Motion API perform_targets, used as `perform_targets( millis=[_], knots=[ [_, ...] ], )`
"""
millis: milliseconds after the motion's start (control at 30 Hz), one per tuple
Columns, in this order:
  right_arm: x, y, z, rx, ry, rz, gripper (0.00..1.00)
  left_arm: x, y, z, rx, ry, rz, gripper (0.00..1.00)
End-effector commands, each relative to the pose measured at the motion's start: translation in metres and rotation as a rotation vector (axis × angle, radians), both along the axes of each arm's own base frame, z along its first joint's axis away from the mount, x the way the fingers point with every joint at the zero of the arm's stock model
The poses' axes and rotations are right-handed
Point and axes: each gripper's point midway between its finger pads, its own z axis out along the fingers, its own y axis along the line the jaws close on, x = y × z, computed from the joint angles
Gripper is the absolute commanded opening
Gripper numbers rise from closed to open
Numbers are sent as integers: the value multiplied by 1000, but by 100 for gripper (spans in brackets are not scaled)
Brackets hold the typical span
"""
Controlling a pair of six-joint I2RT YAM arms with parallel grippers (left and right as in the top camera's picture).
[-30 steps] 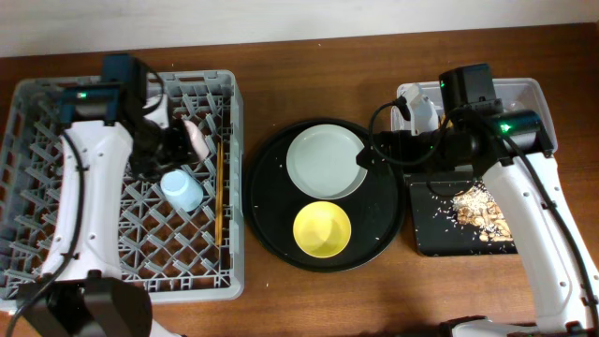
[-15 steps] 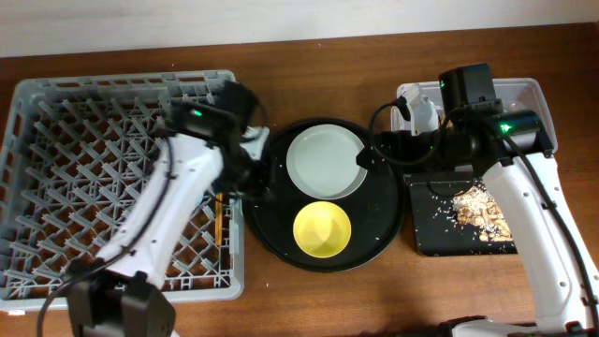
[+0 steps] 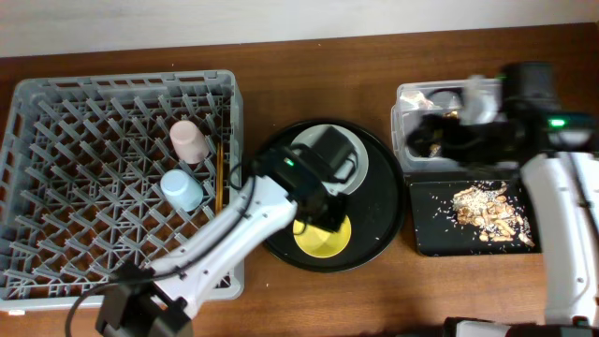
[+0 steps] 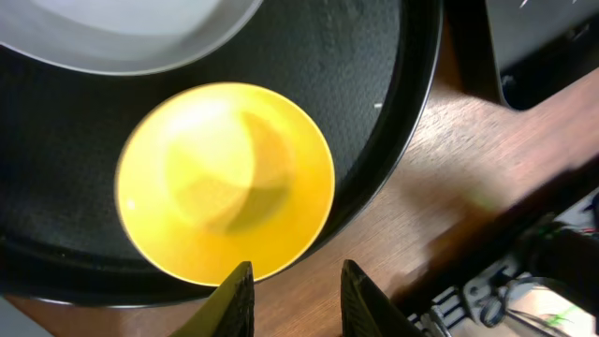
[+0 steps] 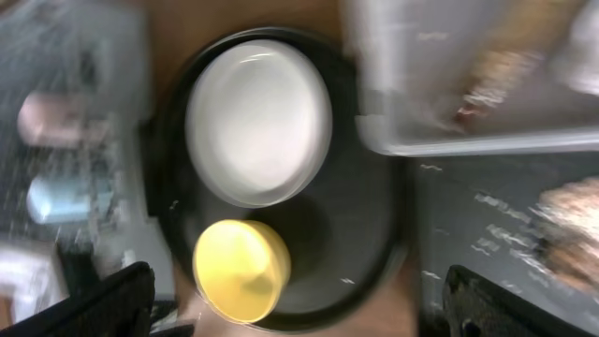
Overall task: Sort waste into correct bins and load items into the dishwasher rack
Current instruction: 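Lower the left gripper and grasp the rim of the yellow bowl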
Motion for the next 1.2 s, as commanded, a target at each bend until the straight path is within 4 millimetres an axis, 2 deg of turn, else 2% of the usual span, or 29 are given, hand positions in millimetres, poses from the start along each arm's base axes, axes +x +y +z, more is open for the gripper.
perform_targets(
  millis=[0, 33, 100, 233, 333, 500, 633, 767, 867, 1167],
  knots=[
    [-11, -66, -4, -85, 60, -205, 99, 1, 2, -5, 109, -105, 61, 29],
    [-23, -91, -9, -134, 105, -283, 99, -2, -5, -6, 107, -118, 47, 30],
    [-33, -112, -12, -156, 137, -349, 99, -6, -13, -8, 98, -124, 26, 30],
    [-40, -132, -12, -149, 142, -419, 99, -16, -25, -16, 105, -125, -13, 29],
    [-41, -134, -12, -149, 142, -424, 99, -20, -29, -27, 128, -117, -31, 29],
    [-41, -134, -12, -149, 142, -424, 99, -30, -33, -70, 219, -55, -67, 23],
    [-41, -134, -12, -149, 142, -424, 99, -35, -30, -93, 273, -13, -76, 19],
    [-41, -134, -12, -149, 142, -424, 99, -34, -32, -100, 278, -9, -76, 19],
    [-41, -134, -12, -149, 142, -424, 99, -34, -32, -101, 279, -9, -77, 14],
    [-41, -134, -12, -149, 142, -424, 99, -34, -31, -104, 286, -6, -77, 13]
  ],
)
